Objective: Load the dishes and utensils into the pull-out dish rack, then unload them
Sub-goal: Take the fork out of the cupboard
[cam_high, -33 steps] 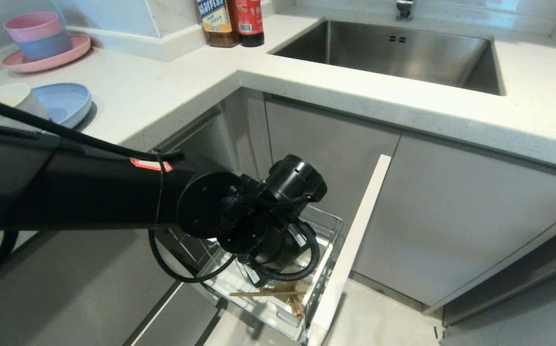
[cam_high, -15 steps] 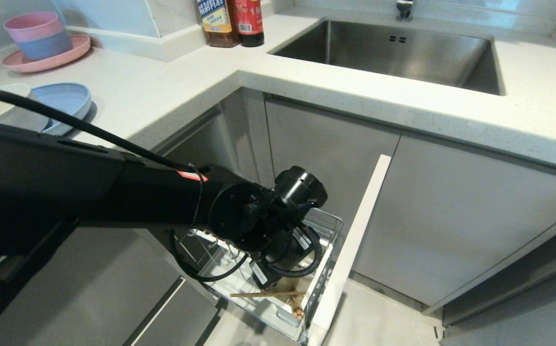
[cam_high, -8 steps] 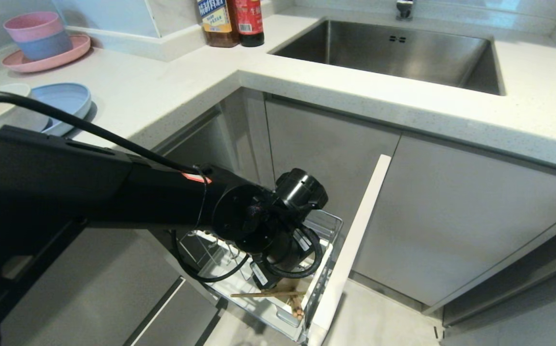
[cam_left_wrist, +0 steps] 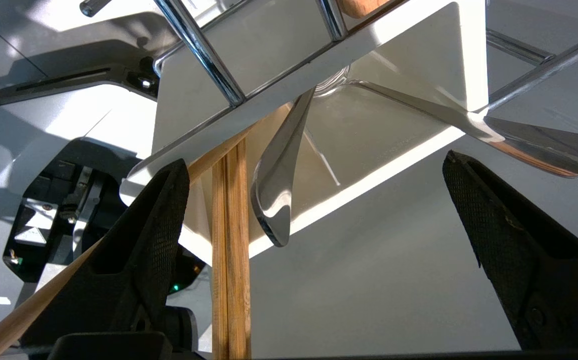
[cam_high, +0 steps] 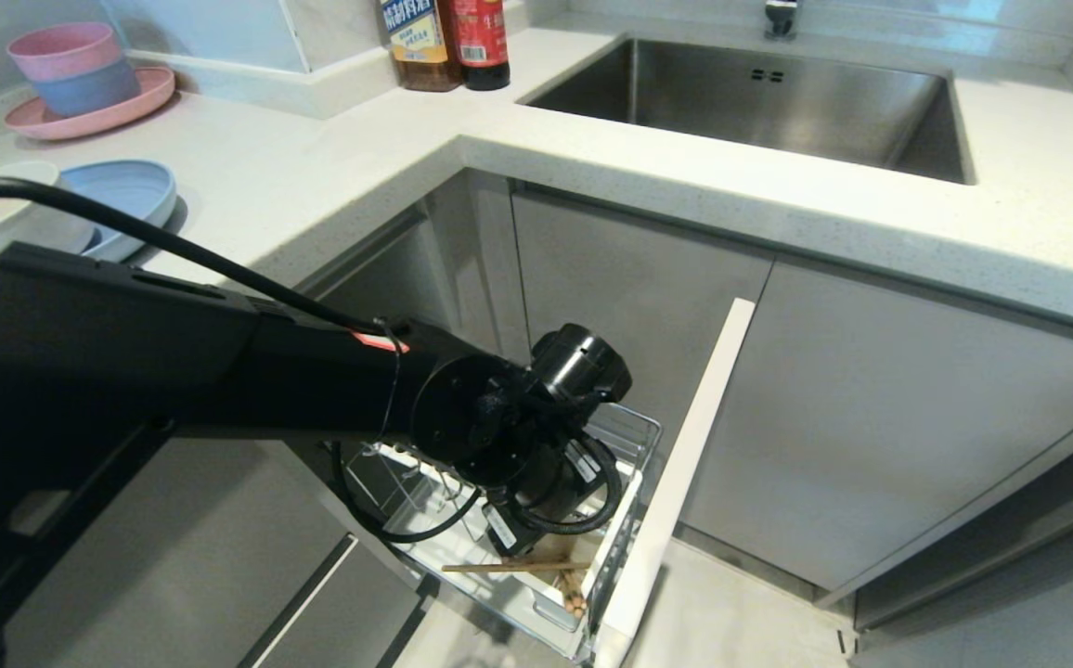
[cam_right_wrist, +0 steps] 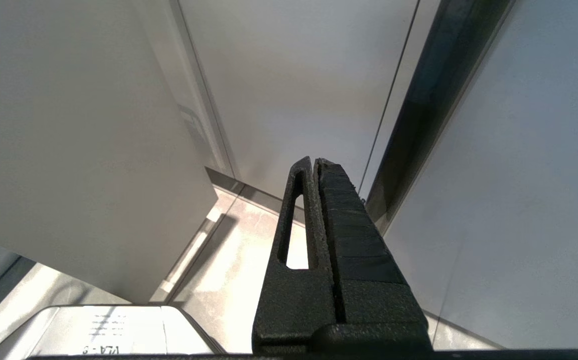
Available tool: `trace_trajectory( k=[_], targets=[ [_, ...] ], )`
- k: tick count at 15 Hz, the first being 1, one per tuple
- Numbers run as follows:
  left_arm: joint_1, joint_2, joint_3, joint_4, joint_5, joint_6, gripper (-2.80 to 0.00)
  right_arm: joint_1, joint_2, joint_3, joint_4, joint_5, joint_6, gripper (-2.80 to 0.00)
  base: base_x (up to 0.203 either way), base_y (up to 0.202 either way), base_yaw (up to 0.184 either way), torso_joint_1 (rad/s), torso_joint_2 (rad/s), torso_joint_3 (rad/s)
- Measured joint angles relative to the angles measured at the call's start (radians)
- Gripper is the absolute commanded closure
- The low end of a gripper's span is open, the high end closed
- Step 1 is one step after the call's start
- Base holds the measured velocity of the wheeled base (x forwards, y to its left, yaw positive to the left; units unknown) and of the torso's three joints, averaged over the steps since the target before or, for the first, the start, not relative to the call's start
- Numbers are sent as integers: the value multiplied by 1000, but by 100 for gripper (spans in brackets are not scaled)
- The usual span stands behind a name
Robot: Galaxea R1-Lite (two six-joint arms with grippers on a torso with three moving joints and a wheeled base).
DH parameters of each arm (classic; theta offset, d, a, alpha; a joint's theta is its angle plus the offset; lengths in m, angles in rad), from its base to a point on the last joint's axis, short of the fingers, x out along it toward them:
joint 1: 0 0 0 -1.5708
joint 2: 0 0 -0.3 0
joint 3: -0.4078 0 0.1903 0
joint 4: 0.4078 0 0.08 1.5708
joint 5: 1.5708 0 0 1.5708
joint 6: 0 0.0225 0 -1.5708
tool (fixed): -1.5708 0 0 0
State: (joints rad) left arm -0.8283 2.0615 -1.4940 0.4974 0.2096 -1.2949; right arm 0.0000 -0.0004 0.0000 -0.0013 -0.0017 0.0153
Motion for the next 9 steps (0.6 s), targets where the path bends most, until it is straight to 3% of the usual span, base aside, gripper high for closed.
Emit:
trace_trajectory(
  k=[1, 9],
  targets=[
    [0, 0, 0, 0, 1, 0, 0, 0, 0, 0, 0, 0, 0, 0, 0, 0, 0, 0, 0, 0],
    [0, 4, 0, -1, 9, 0, 0, 0, 0, 0, 0, 0, 0, 0, 0, 0, 0, 0, 0, 0]
  ],
)
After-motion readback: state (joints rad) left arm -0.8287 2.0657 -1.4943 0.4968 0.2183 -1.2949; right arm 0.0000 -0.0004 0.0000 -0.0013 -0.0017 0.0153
